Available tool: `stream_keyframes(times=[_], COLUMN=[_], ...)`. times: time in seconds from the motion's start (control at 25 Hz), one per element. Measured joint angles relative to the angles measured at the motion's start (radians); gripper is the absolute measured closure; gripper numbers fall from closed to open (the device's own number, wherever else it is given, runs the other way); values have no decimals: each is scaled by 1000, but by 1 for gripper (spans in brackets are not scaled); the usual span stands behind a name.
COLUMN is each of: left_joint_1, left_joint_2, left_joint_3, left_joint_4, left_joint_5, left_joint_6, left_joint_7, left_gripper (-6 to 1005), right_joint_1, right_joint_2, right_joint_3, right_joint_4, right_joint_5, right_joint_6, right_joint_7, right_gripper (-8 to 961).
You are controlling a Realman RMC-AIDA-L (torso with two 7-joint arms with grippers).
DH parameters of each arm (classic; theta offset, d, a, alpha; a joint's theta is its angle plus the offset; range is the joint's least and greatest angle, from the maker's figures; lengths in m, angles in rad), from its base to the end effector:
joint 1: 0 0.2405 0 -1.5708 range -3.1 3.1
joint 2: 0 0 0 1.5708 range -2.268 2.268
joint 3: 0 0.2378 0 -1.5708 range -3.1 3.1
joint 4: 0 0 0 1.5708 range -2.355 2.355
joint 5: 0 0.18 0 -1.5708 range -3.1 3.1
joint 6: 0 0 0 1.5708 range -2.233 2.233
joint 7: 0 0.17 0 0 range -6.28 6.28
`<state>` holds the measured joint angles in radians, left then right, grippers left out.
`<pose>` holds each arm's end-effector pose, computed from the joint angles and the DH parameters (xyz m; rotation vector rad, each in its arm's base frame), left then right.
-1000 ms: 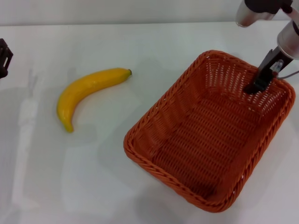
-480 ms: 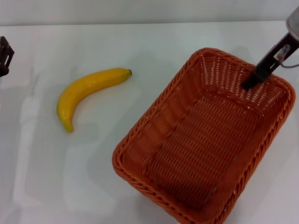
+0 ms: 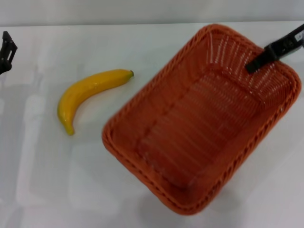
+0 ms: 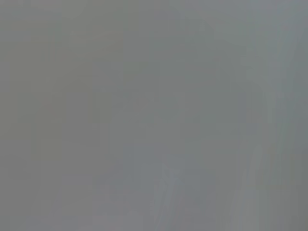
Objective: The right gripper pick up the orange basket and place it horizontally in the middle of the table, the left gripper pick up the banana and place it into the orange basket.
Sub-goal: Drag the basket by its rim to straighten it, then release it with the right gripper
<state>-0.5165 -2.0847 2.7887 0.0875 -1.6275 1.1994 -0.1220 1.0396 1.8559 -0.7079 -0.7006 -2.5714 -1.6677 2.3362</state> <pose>-0.3061 0.3494 0.0425 -1.3641 -0.5994 -0.6811 0.1543 0.3952 0.0531 -2.6700 1.2431 -0.1006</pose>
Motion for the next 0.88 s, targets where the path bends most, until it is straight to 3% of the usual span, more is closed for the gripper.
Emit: stream_keyframes(times=[0.08, 0.24, 0.88], left_joint_1=[-2, -2, -3], left_joint_2=[0, 1, 2], left_joint_3=[0, 0, -6], left_joint_4=[0, 0, -2], left_joint_5=[0, 1, 0], left_joint_6=[0, 0, 0], left_joint_7=[1, 1, 0], left_gripper=[137, 138, 137], right_joint_1=[-9, -40, -171], right_joint_2=[-21, -34, -17], right_joint_3=[21, 66, 121], right_joint_4=[38, 52, 53], right_joint_5=[46, 111, 142], right_joint_6=[7, 11, 141], right_joint_7=[0, 7, 31], right_gripper=[834, 833, 830])
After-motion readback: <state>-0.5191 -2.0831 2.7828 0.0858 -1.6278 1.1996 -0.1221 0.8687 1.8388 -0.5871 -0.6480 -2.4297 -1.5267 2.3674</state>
